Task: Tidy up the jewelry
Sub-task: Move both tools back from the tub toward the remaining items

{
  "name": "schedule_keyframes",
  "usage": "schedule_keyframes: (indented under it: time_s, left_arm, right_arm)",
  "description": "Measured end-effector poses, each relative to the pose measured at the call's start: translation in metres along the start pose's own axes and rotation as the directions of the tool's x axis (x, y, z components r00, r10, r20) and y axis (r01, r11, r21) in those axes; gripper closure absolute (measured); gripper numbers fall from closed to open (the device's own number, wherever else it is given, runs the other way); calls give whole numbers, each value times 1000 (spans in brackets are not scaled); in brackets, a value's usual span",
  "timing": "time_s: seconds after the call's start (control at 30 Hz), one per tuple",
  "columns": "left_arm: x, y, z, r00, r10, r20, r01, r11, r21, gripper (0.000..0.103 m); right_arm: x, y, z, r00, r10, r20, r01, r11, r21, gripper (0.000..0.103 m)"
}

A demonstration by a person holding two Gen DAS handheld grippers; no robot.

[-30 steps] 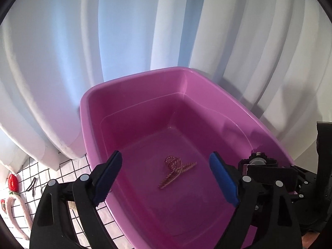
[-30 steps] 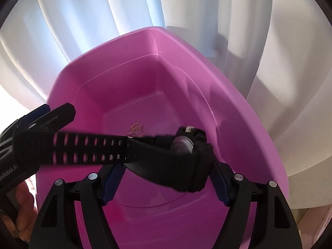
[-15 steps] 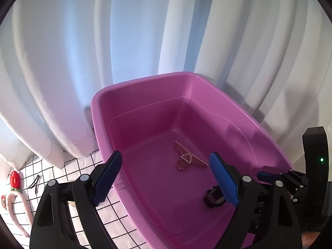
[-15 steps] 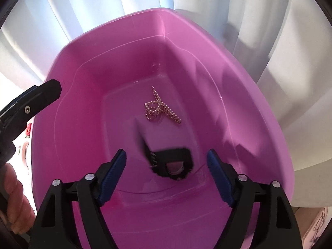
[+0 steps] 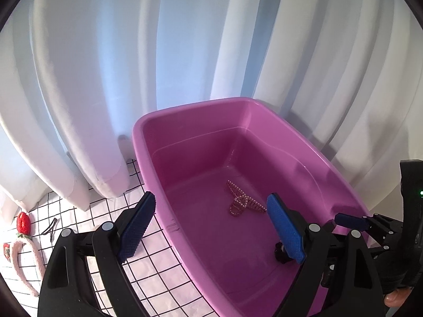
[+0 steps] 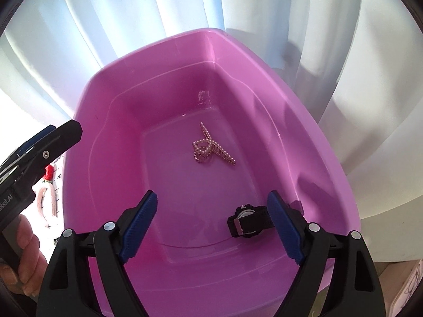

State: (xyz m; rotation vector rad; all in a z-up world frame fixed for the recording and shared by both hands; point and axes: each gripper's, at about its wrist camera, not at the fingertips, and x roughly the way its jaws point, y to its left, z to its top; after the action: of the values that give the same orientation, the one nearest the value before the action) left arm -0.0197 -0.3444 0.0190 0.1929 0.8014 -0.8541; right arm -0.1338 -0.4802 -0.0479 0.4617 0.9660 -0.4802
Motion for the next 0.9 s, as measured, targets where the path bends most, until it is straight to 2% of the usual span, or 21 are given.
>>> schedule_keyframes:
  time_s: [0.17, 0.37, 0.7, 0.9]
  left_arm:
    - [-21, 13, -4, 999, 32, 20, -32, 999, -13, 19]
    - [-51, 45, -14, 995, 91, 30, -89, 994, -56, 19]
    - [-101, 114, -39, 981, 193, 34, -187, 973, -139, 19]
    - [-118, 144, -55, 971, 239, 22, -231, 957, -178, 19]
  right_arm:
    - [-12, 9, -11, 998, 35, 52, -36, 999, 16, 22]
    - [-19, 36, -21, 993, 88, 73, -88, 996, -7, 22]
    - [-24, 110, -40, 983, 166, 74, -157, 982, -108, 22]
    - [-34, 151, -48, 977, 197, 82, -180, 967, -181, 22]
